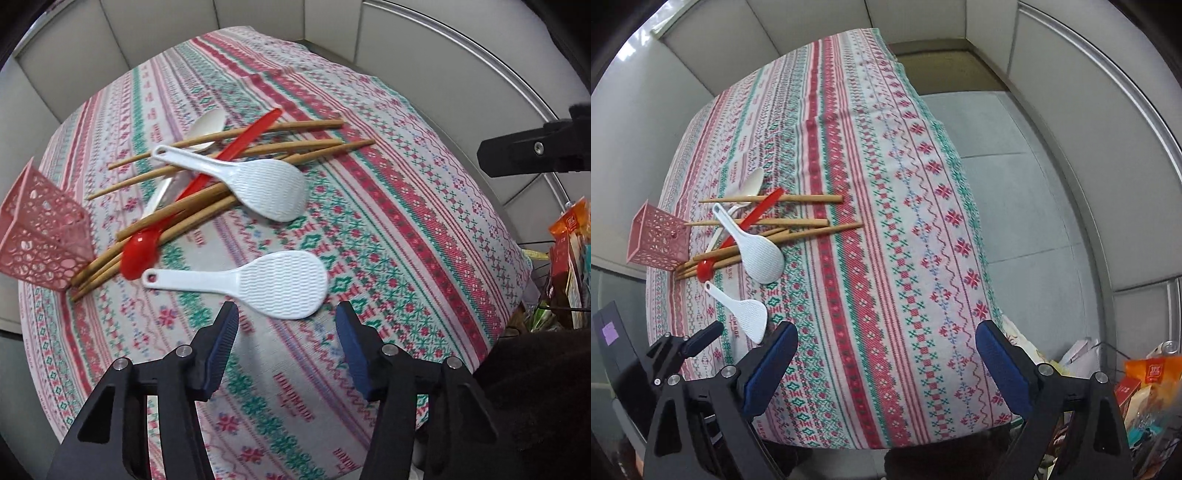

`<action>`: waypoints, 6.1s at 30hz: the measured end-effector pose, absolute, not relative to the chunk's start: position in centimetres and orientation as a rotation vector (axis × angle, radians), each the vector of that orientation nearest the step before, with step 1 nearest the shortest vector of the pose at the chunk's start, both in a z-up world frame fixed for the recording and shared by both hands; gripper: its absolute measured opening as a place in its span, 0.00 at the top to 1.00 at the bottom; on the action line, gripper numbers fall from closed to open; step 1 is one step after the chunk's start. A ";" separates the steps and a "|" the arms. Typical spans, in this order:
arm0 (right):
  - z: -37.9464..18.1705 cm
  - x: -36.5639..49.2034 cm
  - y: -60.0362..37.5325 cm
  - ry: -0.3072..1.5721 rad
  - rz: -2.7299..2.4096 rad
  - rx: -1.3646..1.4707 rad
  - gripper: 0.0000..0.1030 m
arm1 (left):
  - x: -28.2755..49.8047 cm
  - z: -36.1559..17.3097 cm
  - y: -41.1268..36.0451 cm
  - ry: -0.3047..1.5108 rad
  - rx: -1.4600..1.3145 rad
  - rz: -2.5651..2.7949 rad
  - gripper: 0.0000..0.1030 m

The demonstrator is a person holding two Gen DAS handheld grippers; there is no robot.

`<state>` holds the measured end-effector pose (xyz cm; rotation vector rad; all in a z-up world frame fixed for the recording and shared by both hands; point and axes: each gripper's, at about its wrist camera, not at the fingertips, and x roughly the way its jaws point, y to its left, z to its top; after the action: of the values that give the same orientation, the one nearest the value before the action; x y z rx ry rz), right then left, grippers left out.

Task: Organize utensils
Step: 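Grasp the white rice paddle handle with the left tool, then grasp the second white rice paddle with the right tool while the left tool holds its paddle, then lower the left tool's paddle into the pink basket and open it while the right tool carries its paddle, then insert the right tool's paddle into the pink basket and open the right tool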

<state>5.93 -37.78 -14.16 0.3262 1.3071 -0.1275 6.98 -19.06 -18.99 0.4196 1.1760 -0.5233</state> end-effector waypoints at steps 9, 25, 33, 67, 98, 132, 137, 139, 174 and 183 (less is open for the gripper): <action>-14.3 5.5 -38.9 1.304 -0.142 0.353 0.05 | 7.3 -20.3 -21.3 1.134 0.499 -0.455 0.69; -14.4 6.1 -37.8 1.291 -0.090 0.392 0.05 | 9.7 -12.7 -15.0 1.016 0.268 -0.410 0.96; -16.6 9.4 -34.4 1.307 0.063 0.385 0.19 | 10.6 -9.4 -9.6 0.989 0.114 -0.401 0.98; -20.7 16.0 -22.5 1.306 0.081 0.029 0.52 | 10.3 -6.7 1.0 0.947 -0.125 -0.429 0.98; -19.0 15.6 -24.7 1.301 0.190 0.738 0.51 | 11.1 -4.3 4.0 0.858 -0.260 -0.436 0.98; -8.5 9.6 -26.5 0.966 0.149 0.630 0.96 | 14.4 0.2 3.2 0.616 -0.394 -0.432 0.98; -8.0 9.3 -26.5 0.952 0.150 0.610 0.96 | 16.0 -0.8 2.8 0.599 -0.406 -0.428 0.98; -8.0 9.3 -26.6 0.952 0.150 0.613 0.96 | 16.7 -1.6 2.4 0.606 -0.394 -0.415 0.98; -4.5 8.7 -25.8 0.906 0.157 0.480 0.96 | 14.9 -4.2 0.8 0.901 -0.180 -0.280 0.27; -1.7 9.4 -21.6 0.876 0.195 0.259 0.96 | 12.6 -5.1 4.3 0.972 -0.120 -0.215 0.20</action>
<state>9.37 -21.59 -1.72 0.2595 0.8760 0.1947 12.62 4.29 -5.14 -0.1204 0.9716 -0.2146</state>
